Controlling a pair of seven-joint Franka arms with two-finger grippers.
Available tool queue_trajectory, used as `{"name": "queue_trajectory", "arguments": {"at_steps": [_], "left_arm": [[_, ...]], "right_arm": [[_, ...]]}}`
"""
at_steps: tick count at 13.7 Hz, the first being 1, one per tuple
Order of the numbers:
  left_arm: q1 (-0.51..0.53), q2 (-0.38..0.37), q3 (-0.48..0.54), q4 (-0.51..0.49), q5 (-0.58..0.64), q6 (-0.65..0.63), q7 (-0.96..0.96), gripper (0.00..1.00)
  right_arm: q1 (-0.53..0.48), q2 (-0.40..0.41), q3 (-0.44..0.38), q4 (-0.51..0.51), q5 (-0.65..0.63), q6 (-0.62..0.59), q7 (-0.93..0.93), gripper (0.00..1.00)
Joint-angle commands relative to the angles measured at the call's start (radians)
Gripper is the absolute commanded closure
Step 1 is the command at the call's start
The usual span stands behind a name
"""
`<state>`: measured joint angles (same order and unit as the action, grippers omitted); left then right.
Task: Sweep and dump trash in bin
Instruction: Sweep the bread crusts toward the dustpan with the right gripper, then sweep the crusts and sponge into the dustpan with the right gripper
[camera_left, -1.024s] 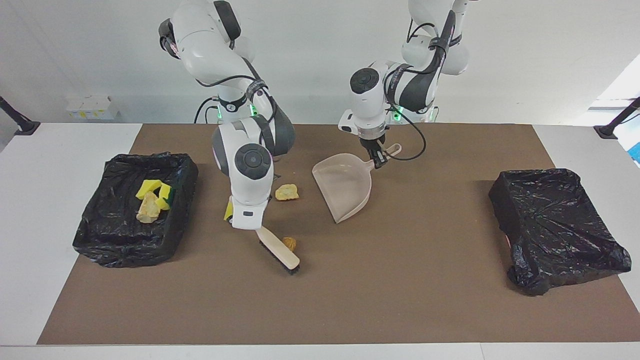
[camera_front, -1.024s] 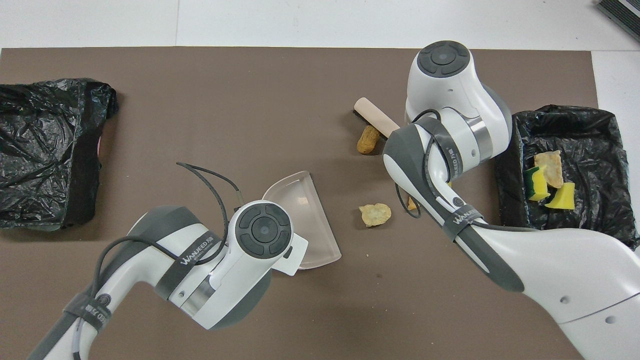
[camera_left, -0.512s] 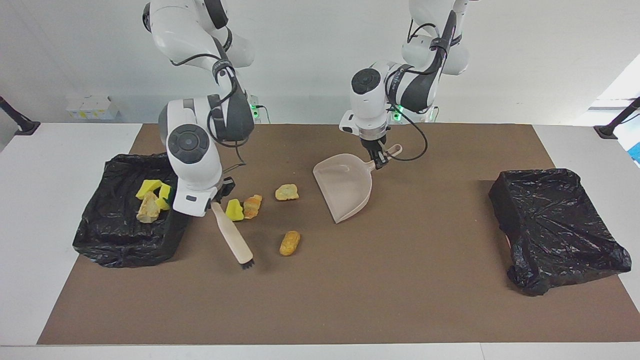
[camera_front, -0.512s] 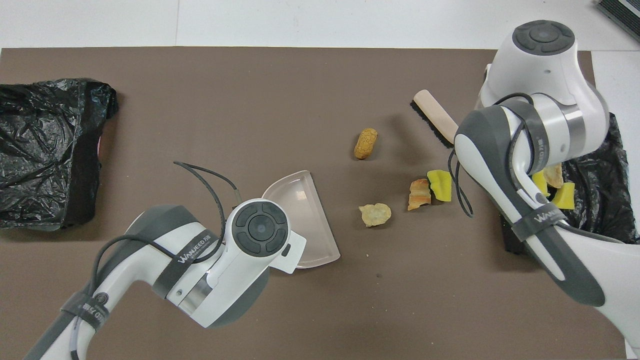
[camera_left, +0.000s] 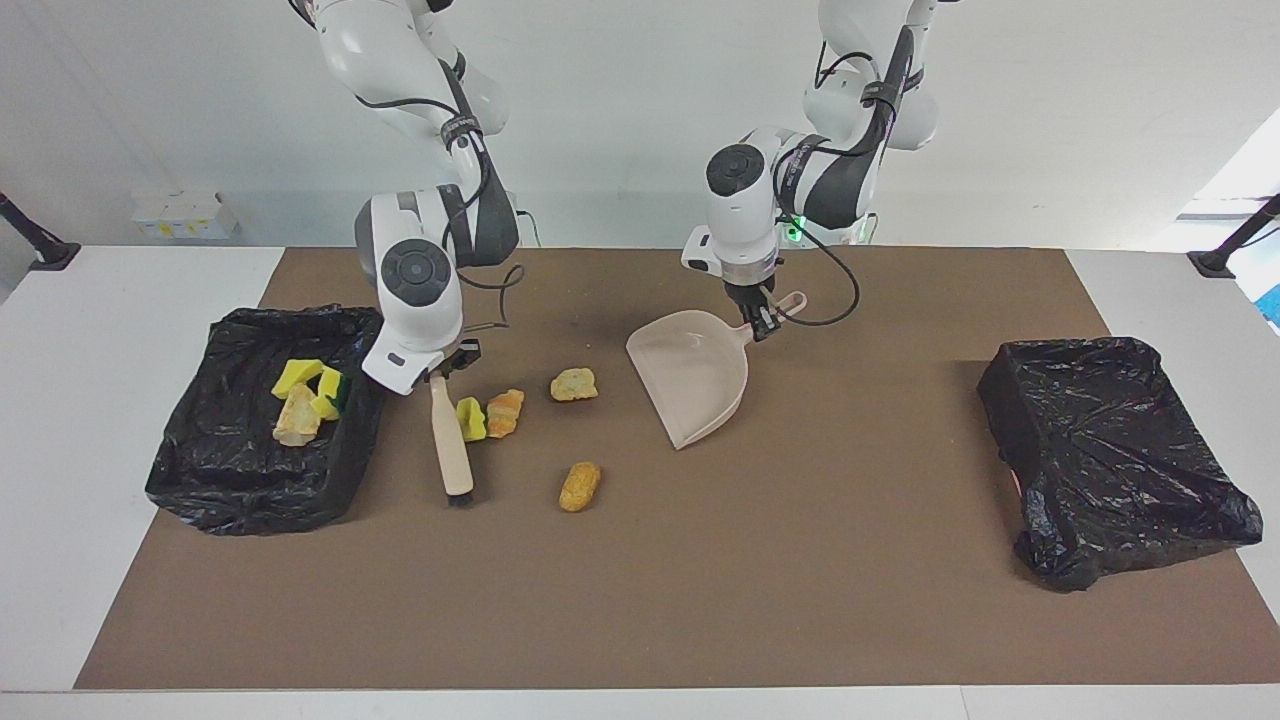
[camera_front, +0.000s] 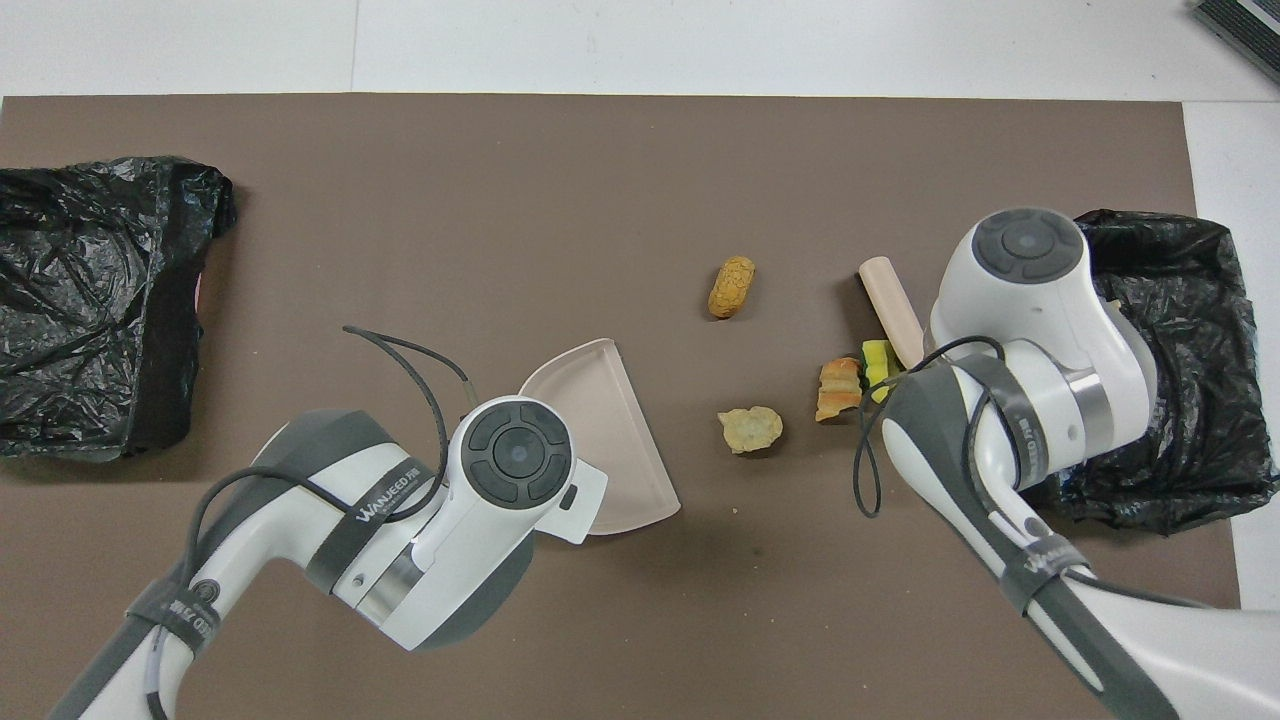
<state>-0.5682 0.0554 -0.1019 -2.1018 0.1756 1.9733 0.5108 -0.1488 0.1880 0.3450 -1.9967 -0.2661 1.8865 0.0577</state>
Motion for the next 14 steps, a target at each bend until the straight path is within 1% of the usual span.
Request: {"name": "queue_trajectory", "arguments": {"at_steps": [1,3,5,7,8,11,12,14], "left_arm": [[-0.007,-0.019,0.002,-0.047,0.007,0.022,-0.020,1.00],[-0.007,-0.020,0.002,-0.050,0.007,0.019,-0.018,1.00],[-0.007,-0.022,0.002,-0.052,0.007,0.019,-0.018,1.00],[-0.009,-0.026,0.002,-0.063,0.007,0.022,-0.020,1.00],[-0.009,-0.026,0.002,-0.063,0.007,0.024,-0.020,1.00],[-0.009,-0.028,0.002,-0.064,0.007,0.025,-0.020,1.00],[-0.009,-0.028,0.001,-0.064,0.007,0.025,-0.020,1.00],[-0.007,-0.032,0.001,-0.072,0.007,0.028,-0.018,1.00]], "right_arm": [[-0.029,-0.107,0.002,-0.160,0.053,0.114,0.051,1.00],[-0.006,-0.108,0.002,-0.162,0.126,0.118,0.123,1.00],[0.067,-0.104,0.002,-0.160,0.169,0.123,0.241,1.00],[0.125,-0.087,0.002,-0.157,0.215,0.173,0.344,1.00],[0.149,-0.065,0.002,-0.149,0.238,0.187,0.370,1.00],[0.227,-0.003,0.002,-0.085,0.284,0.206,0.460,1.00],[0.245,0.014,0.003,-0.059,0.294,0.204,0.464,1.00],[0.300,0.025,0.003,-0.041,0.333,0.209,0.444,1.00]]}}
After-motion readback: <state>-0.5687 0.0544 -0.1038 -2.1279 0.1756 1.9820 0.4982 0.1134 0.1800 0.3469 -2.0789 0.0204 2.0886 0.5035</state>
